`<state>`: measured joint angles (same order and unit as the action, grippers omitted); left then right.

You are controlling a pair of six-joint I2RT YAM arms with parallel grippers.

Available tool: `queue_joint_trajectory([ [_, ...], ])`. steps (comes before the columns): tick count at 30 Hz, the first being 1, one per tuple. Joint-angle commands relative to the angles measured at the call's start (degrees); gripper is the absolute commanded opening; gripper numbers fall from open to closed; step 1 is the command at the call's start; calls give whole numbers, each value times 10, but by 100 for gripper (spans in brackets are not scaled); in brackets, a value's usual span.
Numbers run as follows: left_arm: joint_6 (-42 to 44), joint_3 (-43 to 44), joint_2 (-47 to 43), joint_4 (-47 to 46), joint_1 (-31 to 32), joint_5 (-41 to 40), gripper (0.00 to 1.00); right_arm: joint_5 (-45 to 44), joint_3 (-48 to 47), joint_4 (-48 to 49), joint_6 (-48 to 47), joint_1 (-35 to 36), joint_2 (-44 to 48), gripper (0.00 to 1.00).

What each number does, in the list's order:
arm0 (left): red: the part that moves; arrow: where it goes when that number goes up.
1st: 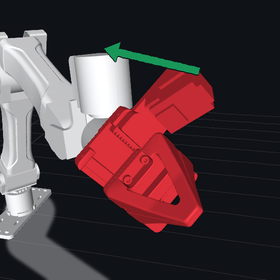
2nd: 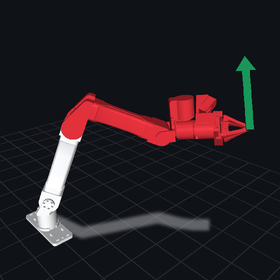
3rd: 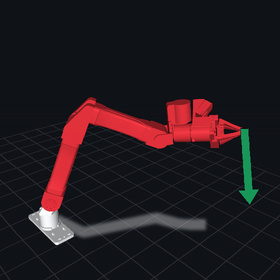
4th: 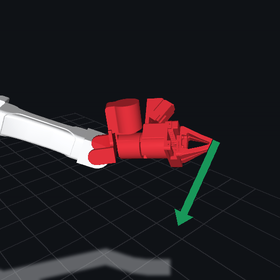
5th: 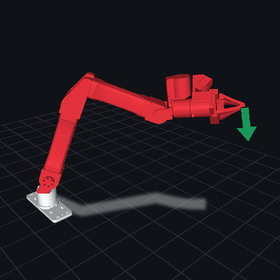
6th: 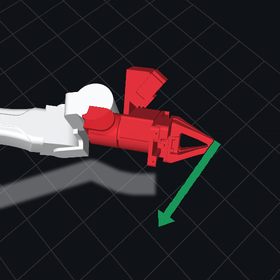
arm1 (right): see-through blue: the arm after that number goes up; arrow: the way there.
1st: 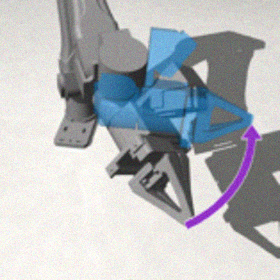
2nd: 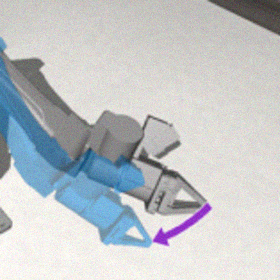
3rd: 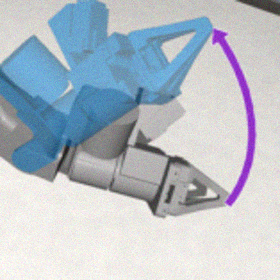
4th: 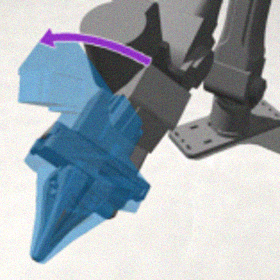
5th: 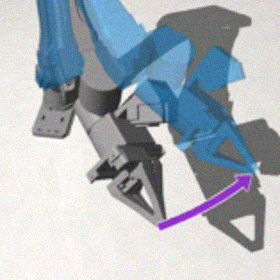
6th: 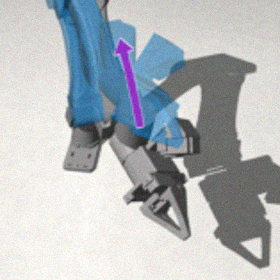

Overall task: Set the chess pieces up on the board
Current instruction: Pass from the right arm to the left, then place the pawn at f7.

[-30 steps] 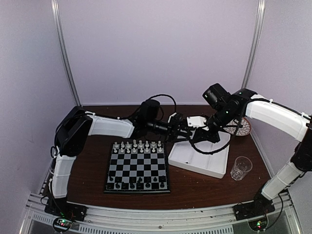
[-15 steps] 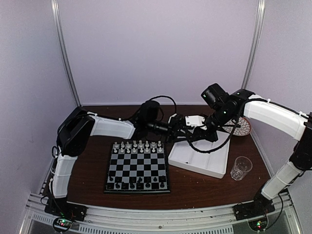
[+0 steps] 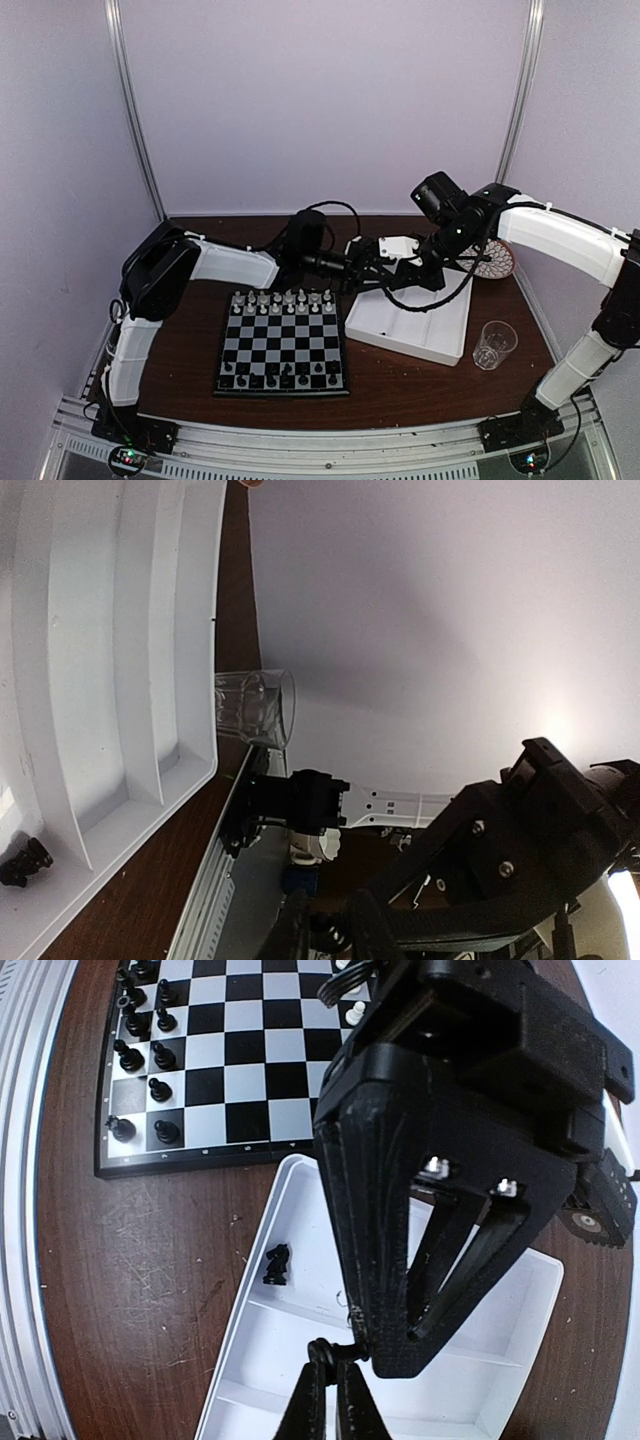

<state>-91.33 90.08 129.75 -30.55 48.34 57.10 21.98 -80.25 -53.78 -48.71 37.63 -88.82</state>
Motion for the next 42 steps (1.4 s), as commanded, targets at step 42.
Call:
queue_joint_trajectory([
  [42, 675, -200, -341, 492, 22, -348, 2, 97, 169, 109, 162, -164, 123, 27],
])
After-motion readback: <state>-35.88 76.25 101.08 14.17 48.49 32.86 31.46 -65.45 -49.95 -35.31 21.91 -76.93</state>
